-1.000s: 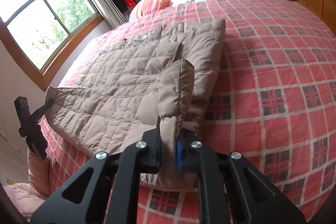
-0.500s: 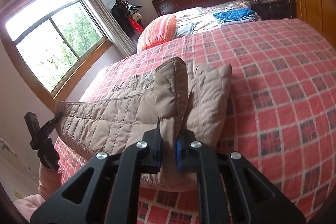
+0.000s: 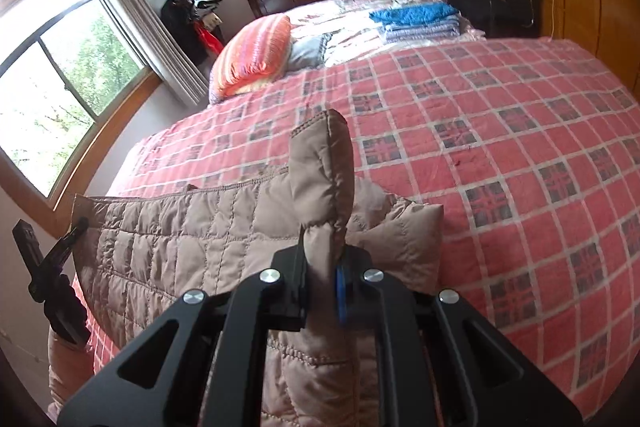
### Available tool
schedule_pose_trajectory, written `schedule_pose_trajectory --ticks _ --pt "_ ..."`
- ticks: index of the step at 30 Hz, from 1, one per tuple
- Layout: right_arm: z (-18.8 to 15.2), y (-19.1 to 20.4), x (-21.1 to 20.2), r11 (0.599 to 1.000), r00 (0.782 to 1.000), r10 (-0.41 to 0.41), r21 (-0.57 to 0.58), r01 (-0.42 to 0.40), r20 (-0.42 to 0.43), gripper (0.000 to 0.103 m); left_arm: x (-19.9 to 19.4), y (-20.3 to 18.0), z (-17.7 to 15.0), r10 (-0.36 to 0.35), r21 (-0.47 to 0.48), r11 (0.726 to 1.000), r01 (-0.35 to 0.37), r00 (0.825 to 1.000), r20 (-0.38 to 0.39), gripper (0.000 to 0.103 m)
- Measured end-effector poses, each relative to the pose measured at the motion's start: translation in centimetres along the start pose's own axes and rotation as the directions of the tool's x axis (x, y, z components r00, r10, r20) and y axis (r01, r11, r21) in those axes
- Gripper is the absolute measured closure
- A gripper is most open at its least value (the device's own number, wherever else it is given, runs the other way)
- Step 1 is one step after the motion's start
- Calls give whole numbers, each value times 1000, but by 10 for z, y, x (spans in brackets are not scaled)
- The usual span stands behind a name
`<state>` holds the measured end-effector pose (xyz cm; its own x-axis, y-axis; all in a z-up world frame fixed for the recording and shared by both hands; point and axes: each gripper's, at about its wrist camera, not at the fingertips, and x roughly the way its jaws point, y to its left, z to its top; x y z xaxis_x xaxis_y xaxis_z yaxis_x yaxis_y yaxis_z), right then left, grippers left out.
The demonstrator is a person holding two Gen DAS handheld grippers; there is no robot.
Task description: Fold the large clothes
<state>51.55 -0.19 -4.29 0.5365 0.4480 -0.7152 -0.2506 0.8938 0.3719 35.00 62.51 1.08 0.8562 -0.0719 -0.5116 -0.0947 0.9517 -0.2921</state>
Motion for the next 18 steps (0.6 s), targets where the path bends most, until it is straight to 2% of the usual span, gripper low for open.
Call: schedule_pose_trajectory --ticks 3,7,14,18 --pt "4 -10 28 999 999 -23 22 23 -42 94 29 6 -6 39 -3 999 -39 997 -62 98" --pt "3 -21 56 998 995 -43 49 48 -94 93 60 15 -15 80 -1 997 -81 985 -152 98" --pt "-5 -33 82 995 988 -55 78 66 -142 90 85 26 -29 101 -8 994 -106 969 -226 92" --pt "-8 -33 88 993 984 -71 79 85 -166 87 91 27 -31 125 -9 991 -132 957 -260 83"
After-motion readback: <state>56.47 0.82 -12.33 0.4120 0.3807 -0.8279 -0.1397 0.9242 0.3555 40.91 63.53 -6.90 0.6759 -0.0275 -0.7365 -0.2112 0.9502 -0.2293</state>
